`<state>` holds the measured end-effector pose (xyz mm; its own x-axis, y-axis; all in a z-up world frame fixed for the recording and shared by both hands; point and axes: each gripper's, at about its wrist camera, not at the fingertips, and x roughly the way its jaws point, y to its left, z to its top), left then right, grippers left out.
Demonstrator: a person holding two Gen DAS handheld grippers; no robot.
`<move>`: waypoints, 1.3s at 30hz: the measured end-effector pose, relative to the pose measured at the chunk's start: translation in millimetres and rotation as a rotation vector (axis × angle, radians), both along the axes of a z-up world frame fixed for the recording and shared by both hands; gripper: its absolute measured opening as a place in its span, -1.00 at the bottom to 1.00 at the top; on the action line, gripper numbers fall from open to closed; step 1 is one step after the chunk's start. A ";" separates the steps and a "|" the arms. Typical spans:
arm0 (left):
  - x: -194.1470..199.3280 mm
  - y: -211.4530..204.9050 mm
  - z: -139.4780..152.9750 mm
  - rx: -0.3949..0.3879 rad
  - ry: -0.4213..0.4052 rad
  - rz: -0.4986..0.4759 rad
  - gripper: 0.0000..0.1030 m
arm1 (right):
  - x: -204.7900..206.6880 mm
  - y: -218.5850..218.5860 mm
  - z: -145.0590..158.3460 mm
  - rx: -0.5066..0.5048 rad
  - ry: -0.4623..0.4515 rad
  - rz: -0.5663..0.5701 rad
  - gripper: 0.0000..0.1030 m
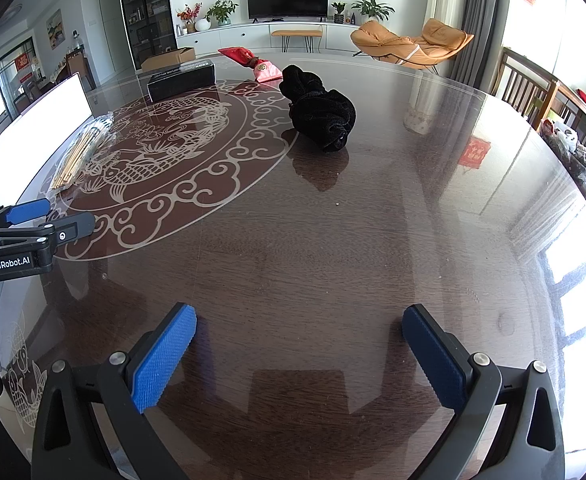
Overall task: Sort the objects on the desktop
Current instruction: 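Move both empty tools back over the table toward the cotton swabs and pouch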
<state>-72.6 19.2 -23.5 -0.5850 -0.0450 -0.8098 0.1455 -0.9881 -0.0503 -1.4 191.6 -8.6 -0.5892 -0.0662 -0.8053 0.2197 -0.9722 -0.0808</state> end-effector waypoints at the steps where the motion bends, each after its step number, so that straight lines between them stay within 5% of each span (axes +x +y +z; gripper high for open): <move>1: 0.0 0.0 -0.1 0.000 0.000 0.000 1.00 | 0.0 0.0 0.0 0.000 0.000 0.000 1.00; 32: -0.9 0.3 0.1 -0.002 -0.008 -0.003 1.00 | -0.3 0.0 -0.3 0.000 0.001 -0.002 1.00; 35: -6.0 -5.5 2.4 0.023 -0.086 0.020 1.00 | -0.4 -0.2 -0.4 0.000 0.001 -0.002 1.00; 39: -13.1 -35.0 13.3 0.115 -0.072 0.106 1.00 | -0.3 -0.3 -0.3 0.000 0.001 -0.003 1.00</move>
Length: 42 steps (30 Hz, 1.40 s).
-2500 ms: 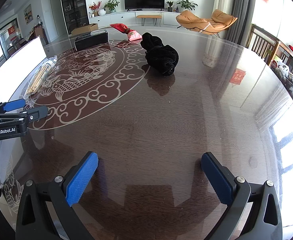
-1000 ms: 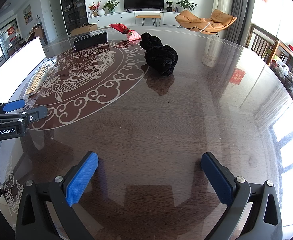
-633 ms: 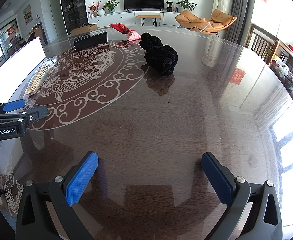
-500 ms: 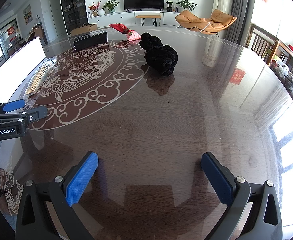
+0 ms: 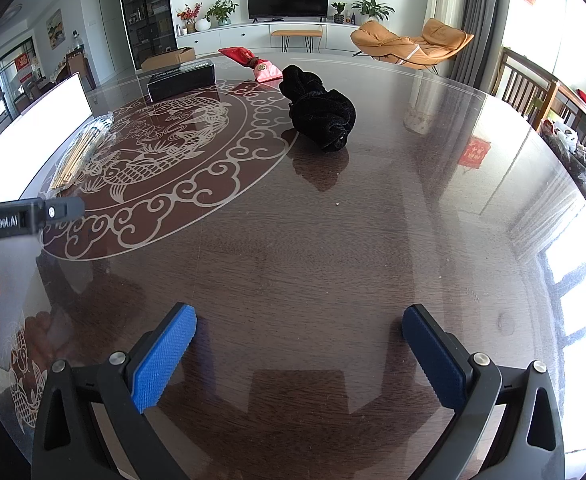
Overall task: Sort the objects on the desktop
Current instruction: 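Move both empty tools back over the table toward the cotton swabs and pouch, then grasp the bag of cotton swabs with the left tool and lift it, then grasp the black velvet pouch with the right tool while the left tool holds the swabs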
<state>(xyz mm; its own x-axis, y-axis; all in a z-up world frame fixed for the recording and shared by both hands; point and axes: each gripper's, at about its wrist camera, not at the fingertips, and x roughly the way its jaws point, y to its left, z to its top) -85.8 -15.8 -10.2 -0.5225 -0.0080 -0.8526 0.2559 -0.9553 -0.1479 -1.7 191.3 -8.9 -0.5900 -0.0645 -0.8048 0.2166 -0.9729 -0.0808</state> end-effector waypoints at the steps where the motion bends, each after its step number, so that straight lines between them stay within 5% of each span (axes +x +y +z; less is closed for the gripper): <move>1: -4.3 -8.7 5.0 0.024 0.011 0.018 1.00 | 0.0 0.0 0.0 0.000 0.000 0.000 1.00; 7: -49.3 -40.8 34.8 0.015 0.052 0.069 1.00 | 0.1 0.0 -0.2 0.000 0.001 -0.001 1.00; 14: -85.8 -61.4 4.0 0.047 -0.065 0.123 1.00 | 0.3 0.4 0.7 -0.005 0.003 -0.005 1.00; 21: -93.4 -56.8 -15.2 -0.071 -0.123 0.111 1.00 | 0.2 -0.8 0.8 -0.005 0.004 -0.001 1.00; 25: -94.2 -56.6 -13.3 -0.068 -0.096 0.070 1.00 | 0.2 -1.2 0.9 -0.002 0.004 -0.001 1.00; 26: -92.4 -55.4 -10.8 -0.089 -0.076 0.059 0.72 | 0.2 -1.1 0.8 -0.002 0.004 -0.001 1.00; 27: -88.9 -54.9 -6.8 -0.098 -0.046 0.052 0.24 | -0.2 -1.0 0.3 -0.003 0.004 -0.002 1.00; 29: -84.5 -56.9 -2.8 -0.099 -0.025 0.051 -0.21 | -0.2 -1.1 0.6 -0.005 0.004 -0.002 1.00; 37: -28.9 -46.5 -2.0 -0.076 0.032 -0.062 -0.29 | -21.4 21.0 20.8 -0.226 0.036 0.016 1.00; 42: 10.0 -34.3 -1.5 -0.076 0.055 -0.090 -0.29 | -108.8 2.4 46.4 -0.112 0.071 0.059 1.00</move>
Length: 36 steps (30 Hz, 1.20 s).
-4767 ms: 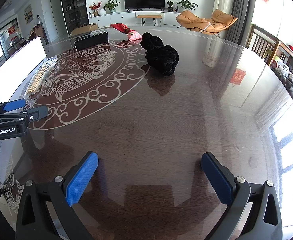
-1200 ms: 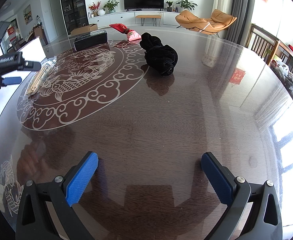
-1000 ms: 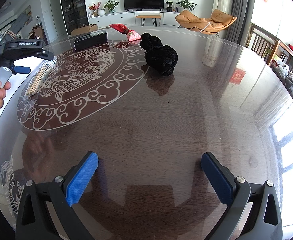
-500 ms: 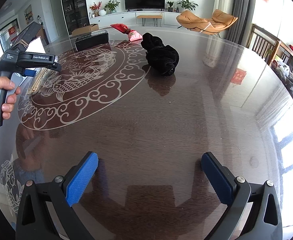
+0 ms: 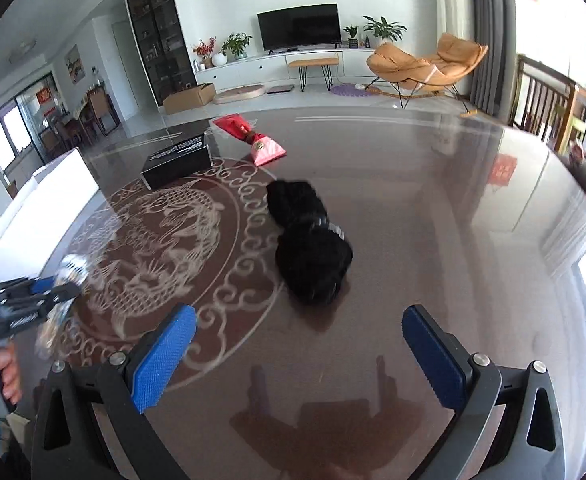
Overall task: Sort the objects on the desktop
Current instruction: 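Grasp the black velvet pouch with the right tool while the left tool holds the swabs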
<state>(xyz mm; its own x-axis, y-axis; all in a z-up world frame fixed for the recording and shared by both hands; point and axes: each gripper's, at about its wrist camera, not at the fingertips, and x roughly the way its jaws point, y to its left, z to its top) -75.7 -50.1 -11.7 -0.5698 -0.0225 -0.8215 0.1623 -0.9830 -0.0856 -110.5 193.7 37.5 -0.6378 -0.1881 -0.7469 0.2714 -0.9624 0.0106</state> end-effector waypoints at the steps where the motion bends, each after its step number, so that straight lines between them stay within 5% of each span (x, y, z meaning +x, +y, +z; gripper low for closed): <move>1: 5.0 0.6 0.3 0.003 0.005 0.002 -0.29 | -18.9 -6.8 -1.9 0.047 -0.019 0.004 1.00; 4: 15.7 0.5 0.5 0.012 0.017 0.007 -0.29 | -62.9 -18.9 -17.2 0.102 -0.089 0.009 0.92; 6: 20.0 1.7 0.9 0.011 0.022 0.002 -0.29 | -77.7 -23.0 -26.7 0.102 -0.126 0.007 0.15; 8: 23.8 2.0 0.2 0.007 0.028 -0.006 -0.29 | -79.2 -26.2 -29.1 0.106 -0.125 -0.003 -0.14; 12: 29.4 2.4 -1.6 0.012 0.046 0.007 -0.29 | -46.1 -43.6 -29.1 0.083 -0.108 0.050 -0.14; 19: 46.1 12.3 -4.4 0.020 0.078 0.049 -0.26 | 81.4 -81.5 -40.5 0.032 -0.034 0.138 -0.11; 21: 47.4 16.9 -4.6 -0.003 0.076 0.042 -0.14 | 99.7 -85.3 -42.3 0.038 0.011 0.133 0.10; 22: 46.8 19.0 -4.9 -0.009 0.071 0.032 -0.01 | 103.6 -85.7 -43.3 0.039 0.017 0.127 0.22; 24: 43.1 21.9 -7.7 -0.040 0.032 0.036 0.60 | 102.6 -85.4 -43.5 0.047 0.024 0.110 0.49; 36: 38.2 16.2 -14.2 -0.045 -0.001 0.076 0.93 | 89.3 -75.5 -53.8 0.073 -0.047 0.080 0.76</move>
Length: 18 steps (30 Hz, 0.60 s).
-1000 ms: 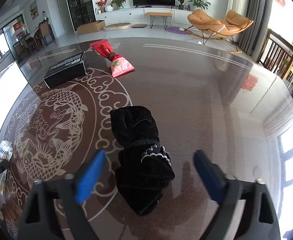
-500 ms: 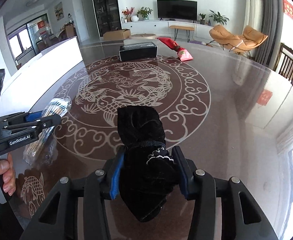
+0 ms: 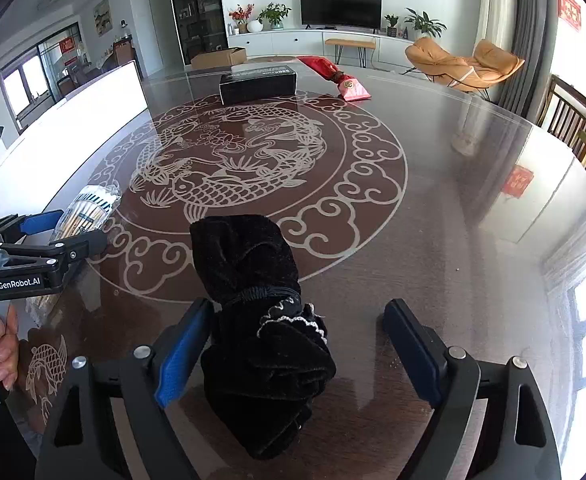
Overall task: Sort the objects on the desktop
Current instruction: 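Grasp the black velvet pouch with the right tool while the left tool holds the swabs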
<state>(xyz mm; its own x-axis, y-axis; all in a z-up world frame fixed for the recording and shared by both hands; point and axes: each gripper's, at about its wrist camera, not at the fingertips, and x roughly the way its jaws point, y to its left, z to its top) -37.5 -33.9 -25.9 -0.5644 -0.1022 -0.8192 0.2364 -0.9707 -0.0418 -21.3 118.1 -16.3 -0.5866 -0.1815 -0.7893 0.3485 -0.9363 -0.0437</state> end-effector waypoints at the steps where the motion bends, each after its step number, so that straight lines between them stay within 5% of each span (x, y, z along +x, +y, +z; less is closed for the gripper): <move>1: -0.3 0.1 -0.3 0.001 -0.001 -0.002 0.95 | 0.0 -0.9 -0.4 0.008 -0.001 0.000 0.77; 6: -0.5 0.6 -0.4 0.000 -0.005 -0.003 0.98 | 0.8 -4.8 -2.9 0.042 -0.009 0.003 0.94; 18: -0.4 0.5 -0.3 -0.001 -0.006 -0.002 1.00 | 1.4 -2.9 -3.8 0.043 -0.016 -0.002 1.00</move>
